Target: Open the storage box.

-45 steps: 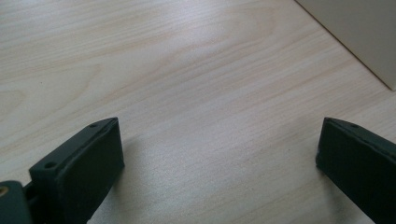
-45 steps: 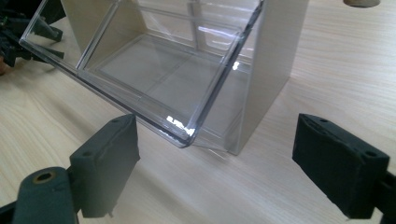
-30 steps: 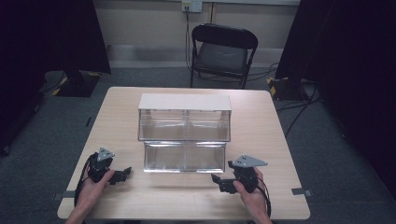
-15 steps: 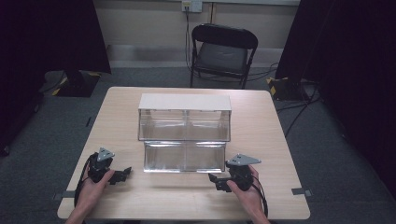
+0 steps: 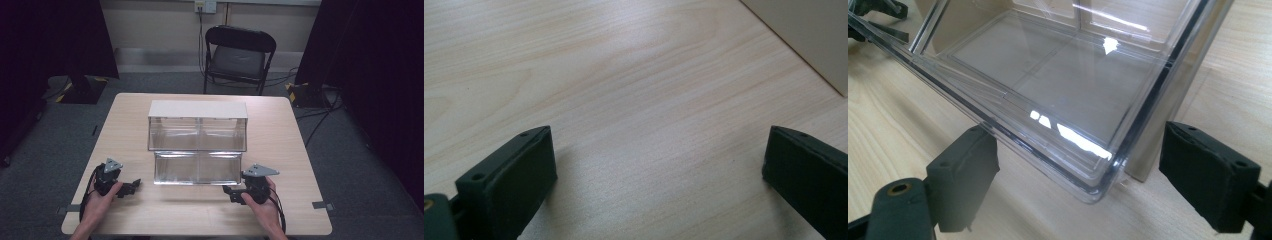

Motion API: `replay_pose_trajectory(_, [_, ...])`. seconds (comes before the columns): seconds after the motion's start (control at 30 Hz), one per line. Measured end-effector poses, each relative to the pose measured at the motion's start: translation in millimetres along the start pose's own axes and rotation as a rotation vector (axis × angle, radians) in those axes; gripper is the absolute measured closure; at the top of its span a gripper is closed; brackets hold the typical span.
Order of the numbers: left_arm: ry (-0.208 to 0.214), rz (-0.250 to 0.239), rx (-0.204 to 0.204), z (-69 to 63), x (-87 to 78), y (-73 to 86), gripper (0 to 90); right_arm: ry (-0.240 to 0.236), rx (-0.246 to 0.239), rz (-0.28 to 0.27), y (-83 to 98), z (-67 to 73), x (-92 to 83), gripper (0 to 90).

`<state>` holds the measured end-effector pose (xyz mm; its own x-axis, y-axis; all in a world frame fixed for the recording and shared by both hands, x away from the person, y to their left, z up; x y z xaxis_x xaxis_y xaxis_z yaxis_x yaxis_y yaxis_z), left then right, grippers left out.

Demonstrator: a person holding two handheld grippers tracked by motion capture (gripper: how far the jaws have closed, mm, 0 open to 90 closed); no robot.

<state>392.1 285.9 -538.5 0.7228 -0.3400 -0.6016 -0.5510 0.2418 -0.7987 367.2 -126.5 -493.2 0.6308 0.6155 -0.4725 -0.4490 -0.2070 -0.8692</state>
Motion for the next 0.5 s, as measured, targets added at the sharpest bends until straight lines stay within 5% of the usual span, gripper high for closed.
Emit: replay_pose_trajectory(0.5, [-0.001,0.000,0.000,0.0,0.0,0.0,0.3,-0.014,-0.002,-0.010,-1.4,2.7,-1.3,15.2])
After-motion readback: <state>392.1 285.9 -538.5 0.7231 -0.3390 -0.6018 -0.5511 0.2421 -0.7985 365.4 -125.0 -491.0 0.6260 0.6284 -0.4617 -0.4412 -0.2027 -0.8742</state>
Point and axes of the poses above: each handheld gripper's, and its own axes: x roughly forward along the jaws, y roughly out of its underside, z roughly to its left, the point moved 5 cm from there along x, roughly forward along the jaws, and after that the axes turned 7 degrees about -z, right-handed, at the moved point
